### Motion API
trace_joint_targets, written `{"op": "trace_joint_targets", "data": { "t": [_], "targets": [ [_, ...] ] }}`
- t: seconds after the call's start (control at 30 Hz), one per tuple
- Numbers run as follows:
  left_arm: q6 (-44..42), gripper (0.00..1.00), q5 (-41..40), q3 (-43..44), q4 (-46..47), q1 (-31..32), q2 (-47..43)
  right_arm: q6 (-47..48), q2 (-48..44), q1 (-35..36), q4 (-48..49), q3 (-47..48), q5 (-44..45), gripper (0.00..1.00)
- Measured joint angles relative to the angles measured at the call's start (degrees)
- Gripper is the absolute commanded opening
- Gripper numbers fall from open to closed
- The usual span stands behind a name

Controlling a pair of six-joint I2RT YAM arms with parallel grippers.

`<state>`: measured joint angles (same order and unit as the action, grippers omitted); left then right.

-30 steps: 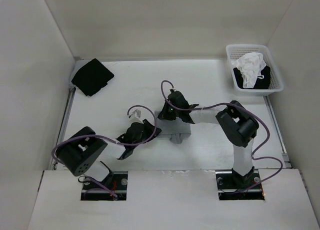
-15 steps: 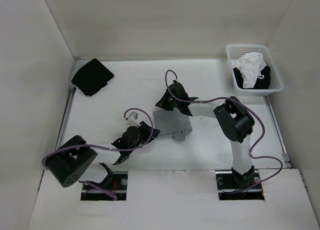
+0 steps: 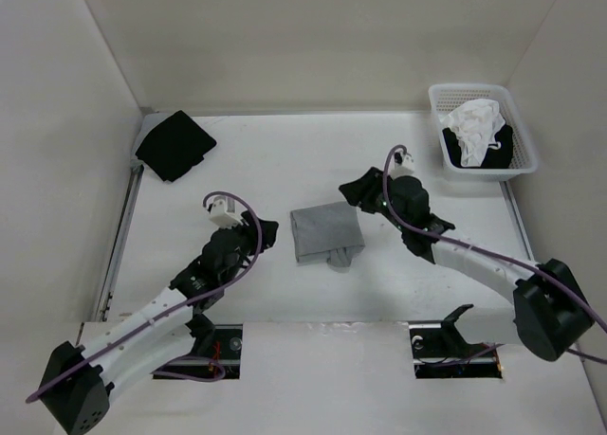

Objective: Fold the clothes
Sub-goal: Fold the tank top

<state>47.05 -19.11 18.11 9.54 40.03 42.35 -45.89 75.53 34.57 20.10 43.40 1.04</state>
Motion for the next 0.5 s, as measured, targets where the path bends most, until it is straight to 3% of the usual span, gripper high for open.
{"op": "trace_joint_targets", "data": {
  "t": [0.1,0.4,0.5],
  "targets": [
    [-1.7,0.43,-0.5,0.3,-5.6,-1.4,-2.1,2.9,-4.7,-0.7,-0.9,-7.1,3.8,0.63],
    [-3.3,0.4,-0.3,0.1,-12.3,-6.3,-5.5,7.1,-15.4,-4.3,-3.1,-15.6,11.4,0.63],
    [-3.8,0.44,0.2,0.0,-12.7,-6.6,-5.0,7.2,-17.6,-6.5,-3.2,-17.3,12.2,0.63]
  ]
}}
